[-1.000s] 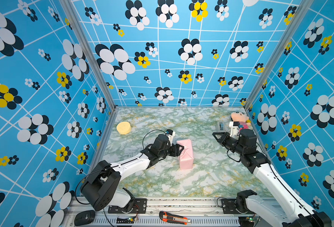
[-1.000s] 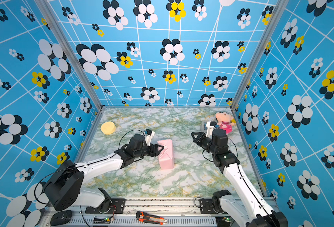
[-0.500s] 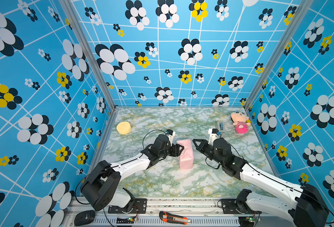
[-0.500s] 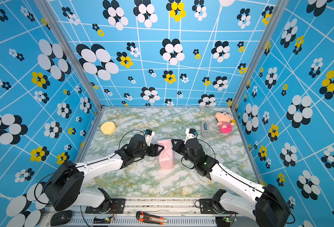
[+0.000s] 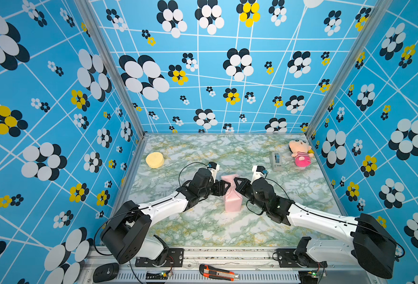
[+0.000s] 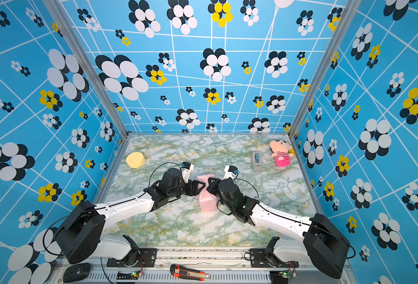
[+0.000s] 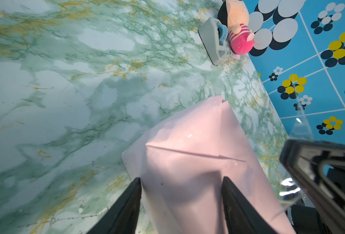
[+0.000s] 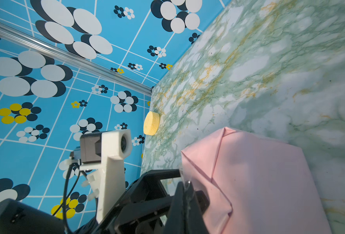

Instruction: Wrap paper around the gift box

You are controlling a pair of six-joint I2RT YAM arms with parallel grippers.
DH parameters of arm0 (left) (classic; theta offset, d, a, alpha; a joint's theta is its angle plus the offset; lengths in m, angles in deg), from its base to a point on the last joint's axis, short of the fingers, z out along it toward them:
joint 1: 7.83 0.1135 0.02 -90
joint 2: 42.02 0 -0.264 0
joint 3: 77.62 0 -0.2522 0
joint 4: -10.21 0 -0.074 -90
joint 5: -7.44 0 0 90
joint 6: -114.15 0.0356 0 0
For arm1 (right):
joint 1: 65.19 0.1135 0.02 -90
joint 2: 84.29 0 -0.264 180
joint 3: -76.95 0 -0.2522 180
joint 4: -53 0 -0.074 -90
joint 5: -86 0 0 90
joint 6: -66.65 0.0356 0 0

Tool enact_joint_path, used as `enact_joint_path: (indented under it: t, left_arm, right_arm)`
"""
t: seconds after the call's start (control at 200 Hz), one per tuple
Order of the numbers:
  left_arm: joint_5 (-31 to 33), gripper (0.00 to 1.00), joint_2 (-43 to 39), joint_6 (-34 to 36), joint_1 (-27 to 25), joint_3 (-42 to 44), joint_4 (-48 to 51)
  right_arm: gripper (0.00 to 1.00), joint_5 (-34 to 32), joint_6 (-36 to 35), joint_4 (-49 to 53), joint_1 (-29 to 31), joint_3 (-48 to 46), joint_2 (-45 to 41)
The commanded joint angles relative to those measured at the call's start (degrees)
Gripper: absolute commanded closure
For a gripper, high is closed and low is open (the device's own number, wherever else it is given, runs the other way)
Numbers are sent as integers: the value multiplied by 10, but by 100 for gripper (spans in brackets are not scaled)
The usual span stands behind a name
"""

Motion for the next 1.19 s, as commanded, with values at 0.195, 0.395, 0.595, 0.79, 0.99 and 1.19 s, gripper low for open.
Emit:
enact_joint_path:
  t: [0.195,0.395,0.595,0.79,0.99,1.19]
  left_arm:
    - [16,37,18,19,-4,18,77]
    - [15,37,18,19,-4,19,75]
    - [16,37,17,19,-4,20,76]
    - [17,37,16,19,-4,20,75]
    - [17,37,18,17,-5,23,73]
    - [17,37,17,18,-4,24,73]
  right_arm:
    - [100,-34,24,4,9,4,17]
    - [100,-37,32,1,9,2,29]
    - [100,-41,34,3,9,1,40]
    - [100,-48,31,40,9,2,43]
    - [100,-56,25,60,10,-1,48]
    - [100,-72,16,86,18,1,51]
